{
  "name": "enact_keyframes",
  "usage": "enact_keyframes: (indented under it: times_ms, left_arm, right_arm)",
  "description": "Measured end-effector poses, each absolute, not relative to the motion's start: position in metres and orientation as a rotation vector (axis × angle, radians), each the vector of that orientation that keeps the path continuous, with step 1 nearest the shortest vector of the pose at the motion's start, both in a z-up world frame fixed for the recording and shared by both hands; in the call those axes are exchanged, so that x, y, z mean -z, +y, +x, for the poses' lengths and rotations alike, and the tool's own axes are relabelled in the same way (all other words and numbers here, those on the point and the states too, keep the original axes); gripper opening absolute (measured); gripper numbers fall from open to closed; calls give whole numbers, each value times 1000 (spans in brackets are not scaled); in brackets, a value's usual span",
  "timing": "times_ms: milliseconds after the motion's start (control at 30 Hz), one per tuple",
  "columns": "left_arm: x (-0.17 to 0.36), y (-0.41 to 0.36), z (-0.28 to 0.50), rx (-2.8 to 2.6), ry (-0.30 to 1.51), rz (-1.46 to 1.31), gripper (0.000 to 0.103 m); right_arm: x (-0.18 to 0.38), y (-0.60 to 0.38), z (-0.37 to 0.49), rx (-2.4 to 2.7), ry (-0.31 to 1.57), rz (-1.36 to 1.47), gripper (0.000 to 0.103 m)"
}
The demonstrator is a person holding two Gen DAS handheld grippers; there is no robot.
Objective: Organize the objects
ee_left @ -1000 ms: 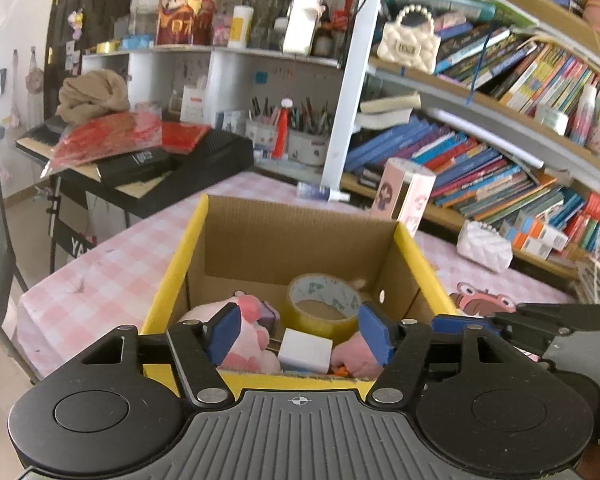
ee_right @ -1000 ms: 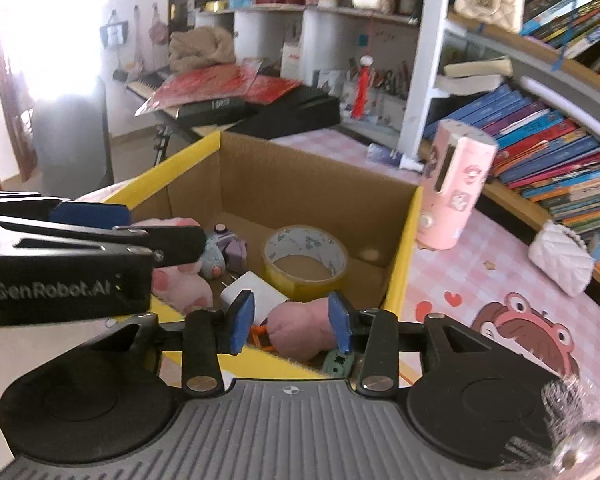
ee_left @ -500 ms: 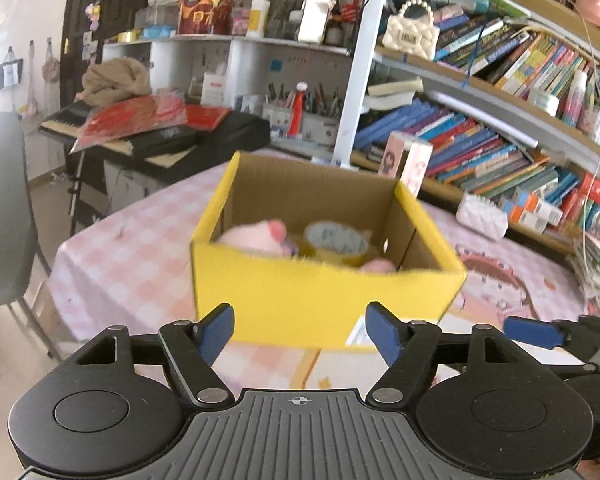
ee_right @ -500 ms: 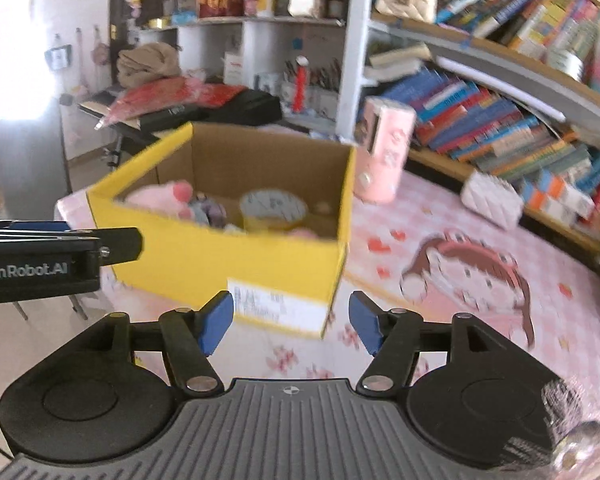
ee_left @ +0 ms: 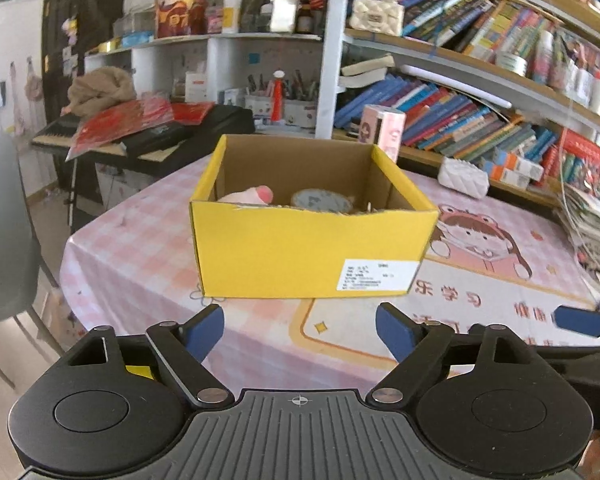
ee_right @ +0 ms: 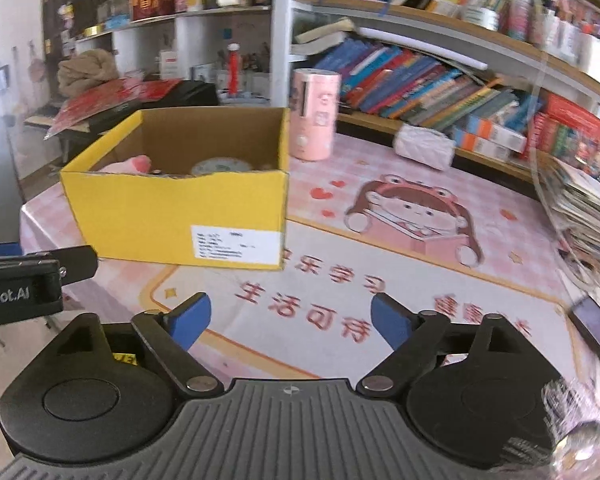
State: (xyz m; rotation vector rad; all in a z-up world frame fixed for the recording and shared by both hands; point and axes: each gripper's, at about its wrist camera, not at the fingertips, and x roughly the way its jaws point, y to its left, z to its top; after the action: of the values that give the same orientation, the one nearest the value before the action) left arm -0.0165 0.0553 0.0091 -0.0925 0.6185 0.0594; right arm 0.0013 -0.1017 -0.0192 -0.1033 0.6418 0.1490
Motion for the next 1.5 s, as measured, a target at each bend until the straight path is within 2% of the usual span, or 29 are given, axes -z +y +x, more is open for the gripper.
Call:
enact_keyframes:
  times_ms: [67,133,233,400,867,1500]
  left_arm:
    - [-8,50,-20,-50,623,-65,89]
    - [-8,46,-23,-38,628,-47,95]
    - [-9,38,-26,-19,616,-22,97]
    - [-10,26,-26,13,597,9,100]
    - [-11,0,-26,82,596,38,100]
    - [-6,-7,-25,50,633,47,102]
  right_arm:
    - [21,-106,-5,-110,643,-98,96]
    - [22,-111,-12,-71,644,-93,98]
    - [21,-118,-20,-12,640,-84,103]
    - [23,-131,-27,63,650,-83,103]
    - [22,-162,-38,168,657,-46,103]
    - [25,-159,-35,145,670,-61,103]
